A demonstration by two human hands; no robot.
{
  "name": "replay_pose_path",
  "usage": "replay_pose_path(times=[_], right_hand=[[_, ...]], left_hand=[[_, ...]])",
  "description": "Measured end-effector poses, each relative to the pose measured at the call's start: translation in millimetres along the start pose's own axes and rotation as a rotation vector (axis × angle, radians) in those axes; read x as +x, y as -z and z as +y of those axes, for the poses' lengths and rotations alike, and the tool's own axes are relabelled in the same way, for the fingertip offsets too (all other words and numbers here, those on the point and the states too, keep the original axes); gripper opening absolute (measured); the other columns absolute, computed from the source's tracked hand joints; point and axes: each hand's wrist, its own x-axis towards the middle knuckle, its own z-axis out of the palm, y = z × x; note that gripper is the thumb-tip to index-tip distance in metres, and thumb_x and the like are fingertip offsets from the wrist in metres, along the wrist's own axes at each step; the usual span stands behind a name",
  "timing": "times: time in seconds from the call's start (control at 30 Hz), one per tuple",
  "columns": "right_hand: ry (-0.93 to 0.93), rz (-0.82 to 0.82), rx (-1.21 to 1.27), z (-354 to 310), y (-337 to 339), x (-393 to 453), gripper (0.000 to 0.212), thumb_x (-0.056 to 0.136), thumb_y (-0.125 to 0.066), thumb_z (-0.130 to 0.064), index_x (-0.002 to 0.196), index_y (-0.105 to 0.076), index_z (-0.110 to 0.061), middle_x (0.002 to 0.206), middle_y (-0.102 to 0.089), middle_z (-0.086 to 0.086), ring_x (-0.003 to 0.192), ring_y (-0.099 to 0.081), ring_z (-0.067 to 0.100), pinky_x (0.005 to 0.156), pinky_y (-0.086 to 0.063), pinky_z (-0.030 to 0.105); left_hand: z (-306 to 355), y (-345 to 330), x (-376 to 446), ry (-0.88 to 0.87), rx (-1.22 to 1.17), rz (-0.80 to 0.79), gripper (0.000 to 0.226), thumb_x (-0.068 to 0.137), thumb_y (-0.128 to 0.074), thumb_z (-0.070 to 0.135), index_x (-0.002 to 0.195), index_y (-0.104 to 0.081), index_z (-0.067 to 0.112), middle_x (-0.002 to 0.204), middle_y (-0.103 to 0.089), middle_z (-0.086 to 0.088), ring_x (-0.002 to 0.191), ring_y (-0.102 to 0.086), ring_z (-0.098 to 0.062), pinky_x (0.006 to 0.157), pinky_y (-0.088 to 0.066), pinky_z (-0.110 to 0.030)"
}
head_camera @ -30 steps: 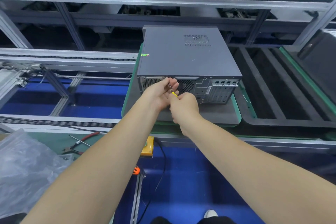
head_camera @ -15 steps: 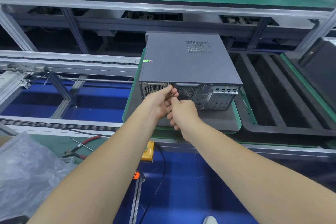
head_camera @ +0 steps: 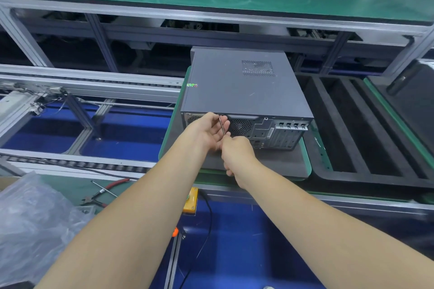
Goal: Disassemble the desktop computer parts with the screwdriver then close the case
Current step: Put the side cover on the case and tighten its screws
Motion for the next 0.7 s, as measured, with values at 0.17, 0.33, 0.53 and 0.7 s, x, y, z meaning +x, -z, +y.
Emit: replay_pose_path(times=[0.17,0.33,0.53,0.7], right_hand=[[0.052,-0.01,-0.037,2,1,0,0.038,0.109,-0.035,-0.03,0.122,-0.062,-0.007,0.094,-0.057,0.011,0.081,-0.054,0.029,0.066,-0.048,0.037],[0.058,0.0,-0.033,7,4,-5,0.038,0.106,-0.036,-0.031,0.115,-0.064,-0.008,0.087,-0.055,0.006,0.075,-0.052,0.027,0.066,-0.051,0.04],[0.072,-0.003,-0.014,14,13,-7,0.031,0.1,-0.039,-0.028,0.1,-0.065,-0.011,0.078,-0.052,0.002,0.073,-0.049,0.026,0.068,-0.042,0.038],[0.136,0.036,-0.053,9,30,-7,0.03,0.099,-0.041,-0.028,0.086,-0.063,-0.011,0.073,-0.056,0.002,0.066,-0.05,0.023,0.064,-0.042,0.037]], left_hand=[[-1,-1,6,0.001,-0.051,0.009,0.025,0.097,-0.053,0.017,0.077,-0.066,0.01,0.061,-0.071,0.003,0.061,-0.068,-0.011,0.06,-0.048,-0.033],[-1,-4,9,-0.005,-0.046,0.027,0.026,0.096,-0.053,0.018,0.075,-0.065,0.009,0.06,-0.071,0.001,0.063,-0.068,-0.012,0.058,-0.048,-0.031],[-4,1,8,0.003,-0.026,0.002,0.025,0.096,-0.055,0.017,0.077,-0.07,0.011,0.067,-0.074,0.004,0.074,-0.069,-0.01,0.063,-0.05,-0.033],[-7,4,2,0.013,-0.066,-0.026,0.021,0.1,-0.056,0.021,0.085,-0.07,0.015,0.072,-0.076,0.007,0.08,-0.071,-0.008,0.064,-0.054,-0.033]])
